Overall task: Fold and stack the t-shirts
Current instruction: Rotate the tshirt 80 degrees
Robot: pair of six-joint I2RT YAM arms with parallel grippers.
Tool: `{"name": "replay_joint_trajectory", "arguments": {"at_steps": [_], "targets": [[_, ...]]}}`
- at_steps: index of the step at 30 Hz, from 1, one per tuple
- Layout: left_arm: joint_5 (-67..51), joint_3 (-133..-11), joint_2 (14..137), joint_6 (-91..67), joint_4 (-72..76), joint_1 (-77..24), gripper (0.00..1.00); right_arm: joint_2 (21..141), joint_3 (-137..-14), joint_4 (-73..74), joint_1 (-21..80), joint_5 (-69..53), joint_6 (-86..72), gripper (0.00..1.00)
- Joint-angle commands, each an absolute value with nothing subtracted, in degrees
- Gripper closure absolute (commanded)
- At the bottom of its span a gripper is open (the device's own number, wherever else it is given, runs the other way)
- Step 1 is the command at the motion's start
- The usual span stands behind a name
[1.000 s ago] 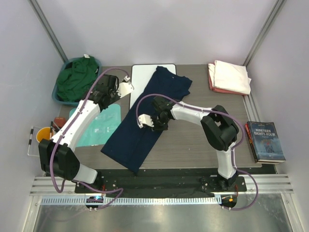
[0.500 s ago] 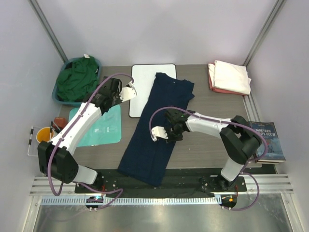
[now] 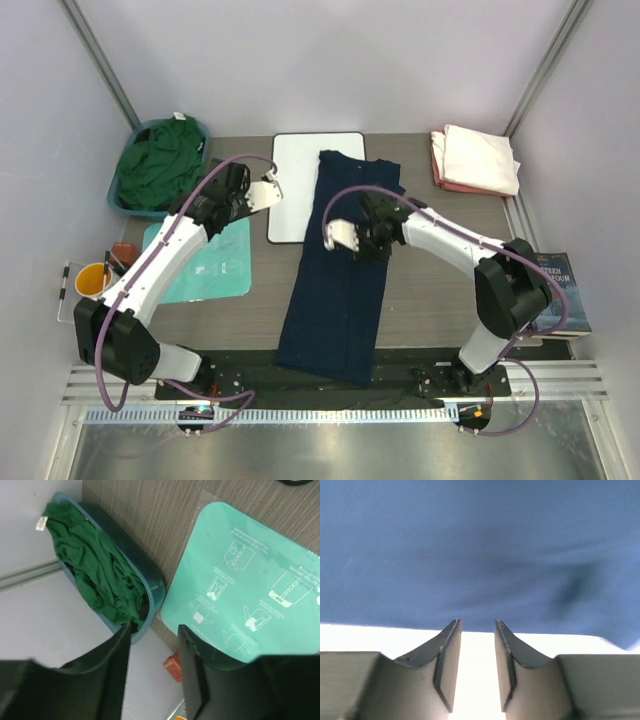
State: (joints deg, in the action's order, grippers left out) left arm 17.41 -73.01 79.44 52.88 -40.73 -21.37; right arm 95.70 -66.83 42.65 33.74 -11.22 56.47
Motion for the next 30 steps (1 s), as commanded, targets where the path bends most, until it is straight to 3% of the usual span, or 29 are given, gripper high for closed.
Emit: {"name": "replay_joint_trajectory", "arguments": {"at_steps": [1, 3, 5, 6, 7, 15, 30], "targets": [[16.44, -72.86, 78.84, 51.95, -39.20, -21.62, 0.50, 97.26, -82.84, 36.58, 32.88, -8.80, 49.23, 0.61], [16.26, -72.86, 79.54, 51.33, -39.29, -22.06, 0.51, 101.05, -87.34, 32.53, 31.47, -5.13, 45.81, 0.83], [16.00, -72.86, 79.89, 50.98, -39.20, -22.58, 0.66, 108.17, -94.37, 30.60, 29.01, -4.31, 44.83, 0.99], [16.00, -72.86, 80.15, 50.98, -39.20, -22.67, 0.75, 110.63, -96.31, 30.06, 28.39, -3.61, 44.56, 0.99], [16.00, -72.95, 80.24, 51.06, -39.20, -22.85, 0.99, 112.66, -99.72, 29.88, 27.61, -3.43, 45.34, 0.99], [17.40, -73.83, 80.68, 51.42, -39.02, -22.85, 1.00, 131.02, -114.07, 31.29, 25.58, -5.18, 47.90, 0.99], [21.79, -73.12, 80.94, 52.65, -39.46, -22.85, 1.00, 147.38, -129.17, 32.69, 24.35, -5.97, 50.10, 0.99]]}}
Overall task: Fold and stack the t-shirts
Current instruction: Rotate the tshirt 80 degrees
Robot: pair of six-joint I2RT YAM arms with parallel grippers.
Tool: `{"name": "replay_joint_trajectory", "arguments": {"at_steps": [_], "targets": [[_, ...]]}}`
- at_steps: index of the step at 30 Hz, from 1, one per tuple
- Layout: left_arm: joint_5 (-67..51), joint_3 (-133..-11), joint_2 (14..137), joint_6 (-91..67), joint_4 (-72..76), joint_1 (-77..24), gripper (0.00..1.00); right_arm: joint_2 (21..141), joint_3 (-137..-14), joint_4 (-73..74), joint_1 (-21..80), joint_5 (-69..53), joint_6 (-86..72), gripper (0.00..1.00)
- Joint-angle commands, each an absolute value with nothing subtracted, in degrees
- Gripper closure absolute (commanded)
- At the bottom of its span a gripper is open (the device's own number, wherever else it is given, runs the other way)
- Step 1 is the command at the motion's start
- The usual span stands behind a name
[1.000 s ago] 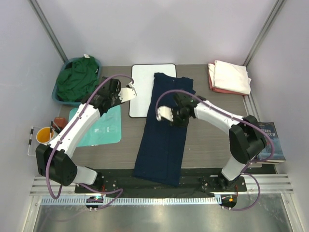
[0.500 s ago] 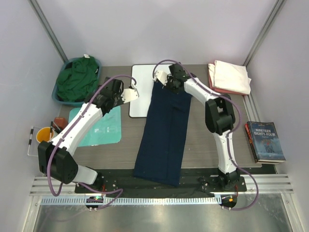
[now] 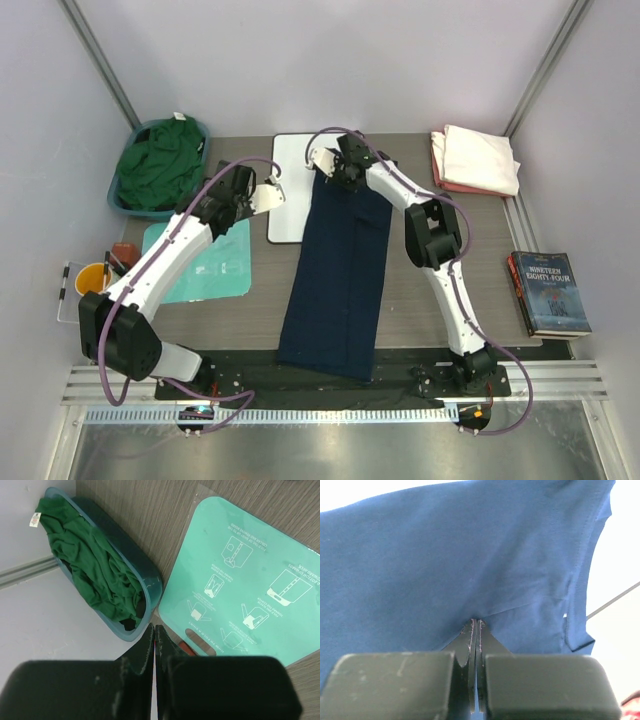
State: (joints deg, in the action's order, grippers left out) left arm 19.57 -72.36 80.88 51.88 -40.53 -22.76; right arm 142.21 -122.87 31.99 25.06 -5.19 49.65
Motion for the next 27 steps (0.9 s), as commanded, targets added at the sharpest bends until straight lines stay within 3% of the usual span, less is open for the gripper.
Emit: {"name": "replay_joint_trajectory", "arguments": {"at_steps": [1, 6, 11, 16, 19, 20, 24, 27], "targets": [[21.88, -73.30, 81.12, 52.56, -39.64, -22.85, 1.00, 149.83, -130.85, 32.70, 24.00, -5.89, 49.92, 0.99], [23.11, -73.91, 81.56, 53.09, -39.55, -22.85, 1.00, 156.00, -139.47, 29.28, 23.03, -4.66, 52.55, 0.99], [24.43, -74.71, 82.97, 52.12, -38.59, -22.94, 1.00, 158.27, -133.51, 4.35, 22.85, -0.27, 62.56, 0.99], [25.92, -73.31, 83.94, 51.85, -35.25, -22.85, 1.00, 167.60, -145.62, -15.53, 22.85, 5.36, 66.18, 0.99], [24.44, -69.36, 80.70, 52.03, -29.46, -22.85, 0.99, 163.41, -141.53, -27.22, 23.29, 8.43, 63.99, 0.99], [22.00, -66.91, 79.64, 53.25, -28.57, -22.85, 0.96, 160.00, -133.76, -29.86, 23.29, 8.79, 63.20, 0.98], [15.40, -61.88, 74.19, 55.53, -23.47, -22.85, 0.61, 140.75, -112.11, -33.40, 23.73, 4.59, 57.33, 0.34], [9.08, -59.07, 70.85, 59.92, -22.24, -23.11, 0.49, 124.58, -97.59, -26.23, 23.90, -3.82, 55.90, 0.06]]}}
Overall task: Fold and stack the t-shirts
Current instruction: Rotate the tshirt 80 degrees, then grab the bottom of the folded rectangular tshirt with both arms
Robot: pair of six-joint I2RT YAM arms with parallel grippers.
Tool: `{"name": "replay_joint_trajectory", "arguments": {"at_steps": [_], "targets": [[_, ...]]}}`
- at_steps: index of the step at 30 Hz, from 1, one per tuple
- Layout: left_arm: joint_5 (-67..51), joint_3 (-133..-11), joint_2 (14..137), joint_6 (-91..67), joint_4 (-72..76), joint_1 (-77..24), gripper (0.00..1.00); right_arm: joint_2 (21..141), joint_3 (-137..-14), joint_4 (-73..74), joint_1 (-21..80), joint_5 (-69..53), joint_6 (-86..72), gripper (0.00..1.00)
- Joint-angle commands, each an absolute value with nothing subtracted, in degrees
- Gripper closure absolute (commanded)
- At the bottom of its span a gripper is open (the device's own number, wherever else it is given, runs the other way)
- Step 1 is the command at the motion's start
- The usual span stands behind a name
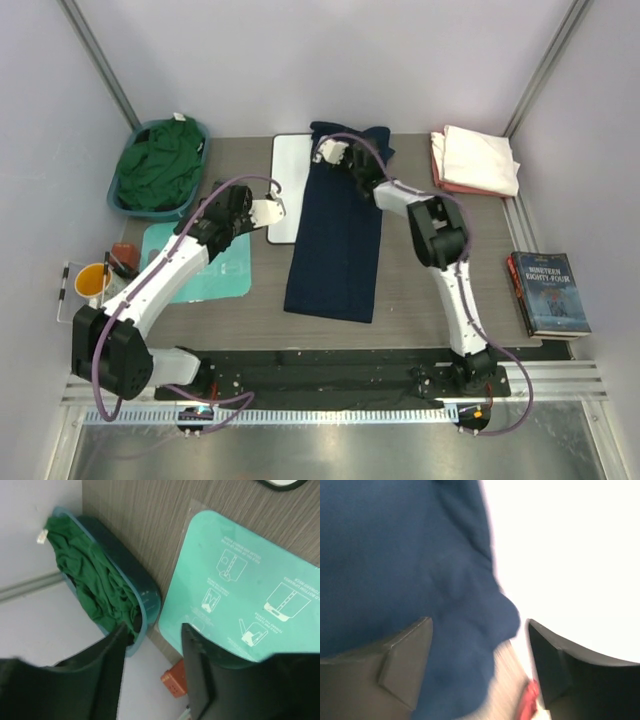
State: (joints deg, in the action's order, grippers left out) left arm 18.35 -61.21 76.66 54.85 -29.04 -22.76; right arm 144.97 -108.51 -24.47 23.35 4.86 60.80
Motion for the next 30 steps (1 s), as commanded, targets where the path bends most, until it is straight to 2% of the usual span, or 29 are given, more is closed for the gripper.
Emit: {"name": "replay_joint_trajectory", "arguments": {"at_steps": [1, 3, 5, 6, 10, 11, 13, 16, 24, 30], "targets": [[7.75, -58.63, 70.49, 60.99, -22.06, -23.20, 0.46, 118.62, -94.77, -24.02, 24.25, -5.08, 55.99, 0.04], [4.16, -58.19, 69.96, 62.66, -21.97, -23.38, 0.47, 112.61, -88.79, -15.44, 24.61, -7.72, 56.33, 0.00], [1.86, -57.05, 69.87, 65.81, -21.88, -23.38, 0.61, 104.65, -83.36, -9.87, 24.78, -9.66, 56.60, 0.00], [-1.90, -56.08, 69.61, 67.57, -21.88, -23.38, 0.61, 102.15, -81.06, -3.84, 24.61, -10.45, 57.38, 0.00], [-12.26, -45.91, 66.38, 82.03, -16.89, -23.38, 0.54, 86.87, -64.90, 10.88, 24.61, -15.81, 68.35, 0.00], [-14.48, -40.05, 65.23, 84.35, -14.87, -23.38, 0.53, 84.05, -57.82, 13.33, 24.78, -16.17, 74.73, 0.00], [-21.66, -34.22, 62.42, 90.32, -7.84, -23.38, 0.51, 75.70, -51.71, 17.91, 24.87, -16.26, 78.91, 0.00], [-27.67, -26.39, 61.35, 99.92, -5.80, -23.29, 0.50, 67.87, -45.45, 25.30, 24.87, -17.84, 83.75, 0.00], [-42.69, -22.85, 66.79, 113.19, -6.33, -23.29, 0.46, 53.54, -30.60, 38.74, 25.66, -25.48, 102.80, 0.01], [-51.40, -23.47, 76.26, 124.96, -8.87, -23.29, 0.46, 48.69, -22.95, 38.16, 29.00, -26.89, 106.79, 0.02]]}}
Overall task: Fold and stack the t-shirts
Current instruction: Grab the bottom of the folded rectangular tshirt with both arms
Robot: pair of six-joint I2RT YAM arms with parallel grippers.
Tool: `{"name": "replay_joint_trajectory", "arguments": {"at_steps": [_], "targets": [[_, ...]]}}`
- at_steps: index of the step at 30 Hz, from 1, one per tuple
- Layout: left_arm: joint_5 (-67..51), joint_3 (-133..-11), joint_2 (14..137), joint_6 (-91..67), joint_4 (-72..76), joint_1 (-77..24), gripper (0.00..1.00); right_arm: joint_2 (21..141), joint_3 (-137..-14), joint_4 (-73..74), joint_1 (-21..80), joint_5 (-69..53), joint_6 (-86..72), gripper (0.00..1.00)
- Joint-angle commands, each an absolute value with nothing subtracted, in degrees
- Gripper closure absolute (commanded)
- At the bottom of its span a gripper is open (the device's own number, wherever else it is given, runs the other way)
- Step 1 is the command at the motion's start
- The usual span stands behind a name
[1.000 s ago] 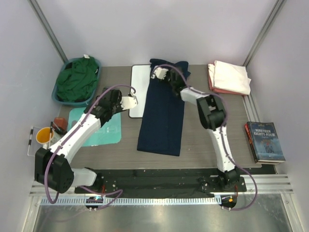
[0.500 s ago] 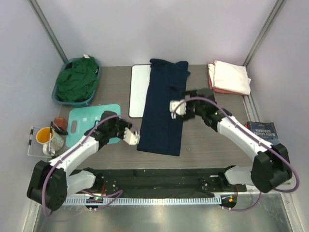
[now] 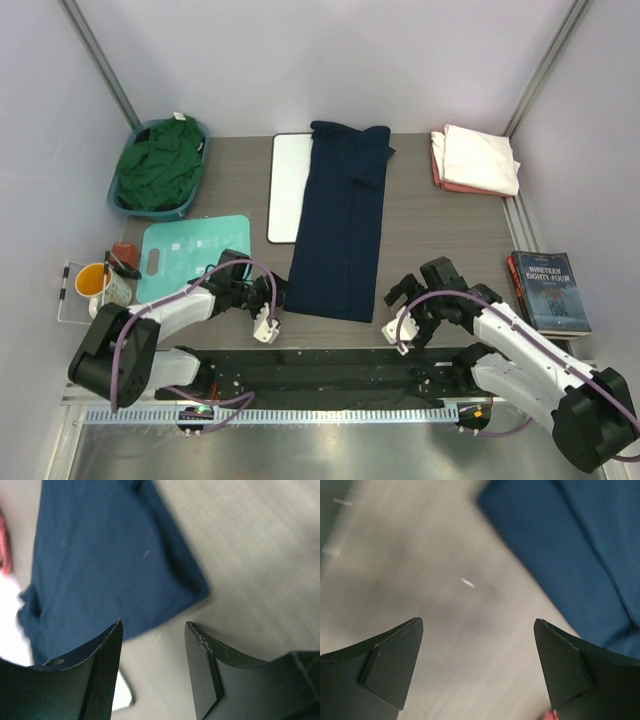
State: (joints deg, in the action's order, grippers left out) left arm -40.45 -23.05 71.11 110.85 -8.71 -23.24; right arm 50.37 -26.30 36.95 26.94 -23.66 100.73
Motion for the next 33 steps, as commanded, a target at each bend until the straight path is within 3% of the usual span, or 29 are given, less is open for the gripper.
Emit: {"name": "replay_joint_trajectory", "arguments": {"at_steps": [1, 14, 25, 33], "targets": [[-52.29, -23.81, 77.16, 127.94, -9.14, -23.29, 0.46, 48.69, -22.16, 37.10, 29.87, -26.81, 106.27, 0.02], [-53.62, -27.77, 83.85, 140.45, -20.21, -23.29, 0.48, 62.39, -19.33, 10.91, 44.38, -23.56, 88.51, 0.11], [-49.92, -31.55, 77.34, 148.62, -41.39, -21.36, 0.49, 60.04, -20.22, 15.82, 46.67, -23.90, 85.08, 0.14], [-51.07, -29.10, 82.96, 149.68, -31.67, -21.36, 0.47, 61.08, -20.21, 15.39, 46.93, -23.38, 82.89, 0.14]]}}
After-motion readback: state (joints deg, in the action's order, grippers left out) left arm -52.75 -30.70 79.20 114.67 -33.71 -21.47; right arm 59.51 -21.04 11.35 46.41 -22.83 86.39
